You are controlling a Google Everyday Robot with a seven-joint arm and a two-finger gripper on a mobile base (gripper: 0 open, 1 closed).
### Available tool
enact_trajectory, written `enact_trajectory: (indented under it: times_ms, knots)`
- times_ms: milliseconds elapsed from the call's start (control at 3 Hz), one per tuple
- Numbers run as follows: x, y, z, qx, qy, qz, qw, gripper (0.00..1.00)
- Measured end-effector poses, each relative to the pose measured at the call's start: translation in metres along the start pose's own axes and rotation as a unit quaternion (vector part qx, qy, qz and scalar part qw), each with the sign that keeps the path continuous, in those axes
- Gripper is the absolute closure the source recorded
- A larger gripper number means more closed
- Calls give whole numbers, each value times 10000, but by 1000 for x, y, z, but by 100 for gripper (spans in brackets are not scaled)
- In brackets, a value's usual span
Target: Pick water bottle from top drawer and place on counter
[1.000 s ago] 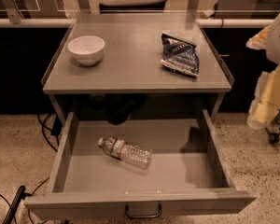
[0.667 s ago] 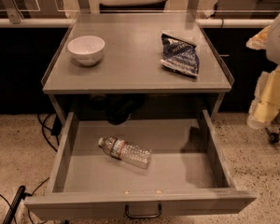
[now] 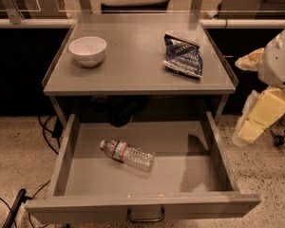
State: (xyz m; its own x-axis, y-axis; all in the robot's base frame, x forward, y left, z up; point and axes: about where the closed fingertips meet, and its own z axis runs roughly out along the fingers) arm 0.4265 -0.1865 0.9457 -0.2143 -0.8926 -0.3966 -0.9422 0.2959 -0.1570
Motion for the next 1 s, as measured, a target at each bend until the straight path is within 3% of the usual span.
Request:
enact_trajectory:
  times_ms: [333,667,1000]
  knots:
    - [-5,41,41,-525,-616,399,9959,0]
    - [-2,68,74,-837,-723,651,9917,0]
    - [-8,80,112,-948,-671,738,9905,0]
